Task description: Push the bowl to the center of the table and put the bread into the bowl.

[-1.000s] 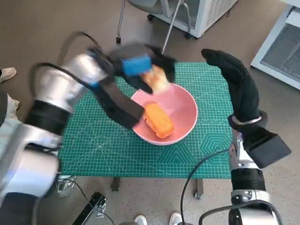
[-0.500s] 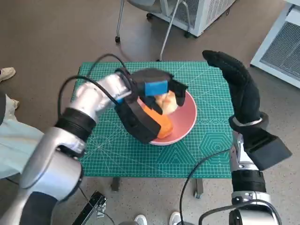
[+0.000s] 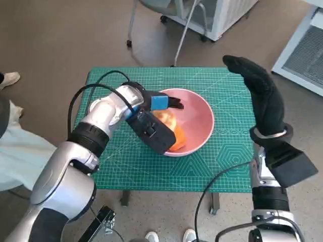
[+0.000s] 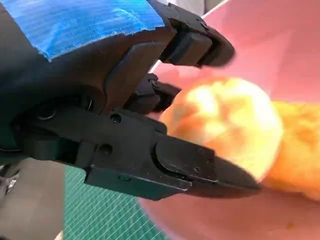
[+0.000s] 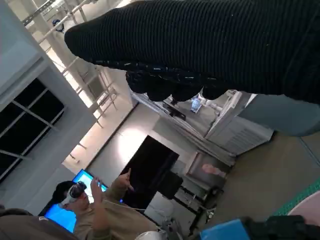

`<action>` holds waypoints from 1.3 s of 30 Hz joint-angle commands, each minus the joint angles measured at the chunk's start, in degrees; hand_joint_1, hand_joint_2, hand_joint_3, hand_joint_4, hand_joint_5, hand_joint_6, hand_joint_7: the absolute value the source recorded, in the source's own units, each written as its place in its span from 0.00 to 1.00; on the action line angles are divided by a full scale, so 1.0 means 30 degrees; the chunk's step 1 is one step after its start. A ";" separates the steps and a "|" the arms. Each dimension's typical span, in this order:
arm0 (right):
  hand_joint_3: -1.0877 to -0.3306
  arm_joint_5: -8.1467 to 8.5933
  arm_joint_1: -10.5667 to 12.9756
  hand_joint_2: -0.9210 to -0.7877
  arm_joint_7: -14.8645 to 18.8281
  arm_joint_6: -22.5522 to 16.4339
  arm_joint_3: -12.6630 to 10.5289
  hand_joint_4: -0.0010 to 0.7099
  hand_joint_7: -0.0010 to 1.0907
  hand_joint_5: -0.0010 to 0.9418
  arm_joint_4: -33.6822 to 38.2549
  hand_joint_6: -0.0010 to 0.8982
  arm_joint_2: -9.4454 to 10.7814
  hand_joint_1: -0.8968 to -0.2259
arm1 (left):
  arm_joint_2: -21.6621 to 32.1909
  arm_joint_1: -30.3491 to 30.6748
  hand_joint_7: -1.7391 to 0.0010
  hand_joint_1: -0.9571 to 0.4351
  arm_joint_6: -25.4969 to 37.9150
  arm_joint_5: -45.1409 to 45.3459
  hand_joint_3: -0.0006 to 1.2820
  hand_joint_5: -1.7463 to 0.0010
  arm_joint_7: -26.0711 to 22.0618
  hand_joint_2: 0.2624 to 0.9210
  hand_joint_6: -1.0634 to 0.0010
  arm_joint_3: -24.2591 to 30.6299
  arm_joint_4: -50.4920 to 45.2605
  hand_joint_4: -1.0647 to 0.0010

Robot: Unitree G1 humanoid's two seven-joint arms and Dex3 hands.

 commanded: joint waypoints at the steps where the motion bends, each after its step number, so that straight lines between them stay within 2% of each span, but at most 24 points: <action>1: 0.42 -0.0243 0.0330 0.00 -0.0232 0.0272 0.0010 0.42 0.58 0.00 0.0287 0.00 -0.0134 0.39 | 0.0294 0.0188 1.00 0.01 -0.0028 -0.0392 0.02 1.00 0.0189 0.66 1.00 0.0233 -0.0375 1.00; 6: 0.42 -0.0327 0.0167 0.00 -0.0339 0.0243 0.0074 0.42 0.58 0.00 0.0413 0.00 -0.0062 0.40 | 0.0928 0.0448 1.00 0.00 0.0313 -0.1330 0.02 1.00 -0.0625 0.67 1.00 0.1069 -0.1407 1.00; 11: 0.42 -0.0378 0.0009 0.00 -0.0417 0.0232 0.0137 0.42 0.57 0.00 0.0506 0.00 -0.0027 0.40 | 0.1925 0.1043 1.00 0.04 0.0644 -0.2790 0.01 1.00 -0.1717 0.66 1.00 0.2423 -0.3013 1.00; 17: 0.42 -0.0229 -0.0298 0.00 -0.0370 0.0160 0.0151 0.42 0.57 0.00 0.0885 0.00 -0.0016 0.40 | 0.3030 0.2378 1.00 0.09 0.1092 -0.6327 0.01 1.00 -0.3376 0.66 1.00 0.5313 -0.4976 1.00; 21: 0.42 -0.0080 -0.0567 0.00 -0.0324 0.0233 0.0142 0.42 0.57 0.00 0.1124 0.00 0.0045 0.39 | 0.3405 0.3367 1.00 0.10 0.0351 -0.9163 0.01 1.00 -0.3597 0.67 1.00 0.7443 -0.5498 1.00; 23: 0.42 0.0063 -0.0733 0.00 -0.0242 0.0336 0.0140 0.42 0.57 0.00 0.1240 0.00 0.0099 0.39 | 0.3430 0.3973 1.00 0.14 -0.0714 -1.0891 0.01 1.00 -0.3094 0.69 0.99 0.8823 -0.5433 1.00; 28: 0.42 0.0340 -0.1079 0.00 -0.0076 0.0511 0.0172 0.41 0.59 0.00 0.1380 0.00 0.0217 0.39 | 0.2839 0.5157 0.98 0.25 -0.4428 -1.3742 0.02 1.00 -0.0343 0.76 0.93 1.1576 -0.4501 1.00; 31: 0.43 0.0461 -0.1276 0.00 -0.0036 0.0574 0.0198 0.41 0.60 0.00 0.1445 0.00 0.0259 0.40 | 0.2387 0.5483 0.96 0.25 -0.6210 -1.4930 0.03 0.99 0.0856 0.86 0.87 1.2750 -0.3413 0.94; 35: 0.46 0.0678 -0.1566 0.00 0.0098 0.0685 0.0165 0.42 0.61 0.00 0.1503 0.00 0.0356 0.41 | 0.1715 0.6032 0.96 0.26 -0.6807 -1.6630 0.01 0.99 0.1320 0.95 0.83 1.4059 -0.3044 0.87; 39: 0.47 0.0771 -0.1916 0.00 0.0220 0.0733 0.0078 0.42 0.61 0.00 0.1734 0.00 0.0397 0.41 | 0.1332 0.6736 0.96 0.29 -0.6706 -1.7544 0.01 0.99 0.1516 0.99 0.83 1.4673 -0.3884 0.83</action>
